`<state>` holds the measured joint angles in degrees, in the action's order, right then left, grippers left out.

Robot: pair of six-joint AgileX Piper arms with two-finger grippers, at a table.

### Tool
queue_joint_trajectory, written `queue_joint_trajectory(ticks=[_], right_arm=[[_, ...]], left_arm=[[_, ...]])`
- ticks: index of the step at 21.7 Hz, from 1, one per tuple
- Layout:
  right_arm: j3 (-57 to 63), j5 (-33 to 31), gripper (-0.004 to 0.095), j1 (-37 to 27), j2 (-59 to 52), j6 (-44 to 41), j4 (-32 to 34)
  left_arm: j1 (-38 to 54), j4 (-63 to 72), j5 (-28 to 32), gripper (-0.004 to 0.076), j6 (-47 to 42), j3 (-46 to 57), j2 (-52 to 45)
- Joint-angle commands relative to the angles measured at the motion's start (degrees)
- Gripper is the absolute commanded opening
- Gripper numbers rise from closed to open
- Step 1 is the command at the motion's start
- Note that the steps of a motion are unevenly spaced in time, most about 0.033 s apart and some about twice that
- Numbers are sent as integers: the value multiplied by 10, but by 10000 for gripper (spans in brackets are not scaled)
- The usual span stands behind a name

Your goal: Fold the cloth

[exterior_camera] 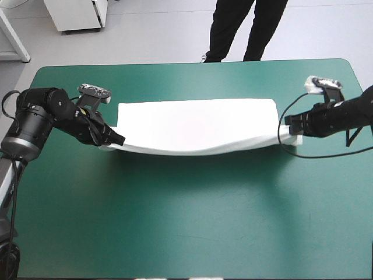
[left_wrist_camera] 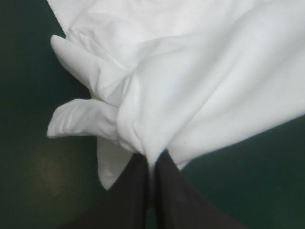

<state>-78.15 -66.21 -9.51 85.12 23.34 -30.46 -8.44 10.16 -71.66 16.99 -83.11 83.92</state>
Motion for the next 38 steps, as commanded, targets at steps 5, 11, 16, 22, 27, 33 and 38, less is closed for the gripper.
queue_joint_trajectory(ticks=[5,11,16,22,27,33,38], right_arm=[[136,28,-19,70,-70,8,96],[151,20,-18,86,-70,-55,141],[151,-16,101,103,-70,-70,137],[151,-35,411,115,-87,-99,161],[151,-35,436,115,-114,-113,183],[150,1,436,126,-111,-130,234],[127,36,436,126,-35,-157,277]], left_arm=[[1,55,-21,-9,-5,113,-66],[1,64,-22,-9,-3,216,-109],[1,61,-22,-8,-3,268,-144],[1,66,-22,76,-18,285,-146],[1,66,-23,161,-20,285,-161],[1,69,-22,272,-41,259,-237],[1,145,-21,306,-19,118,-249]])
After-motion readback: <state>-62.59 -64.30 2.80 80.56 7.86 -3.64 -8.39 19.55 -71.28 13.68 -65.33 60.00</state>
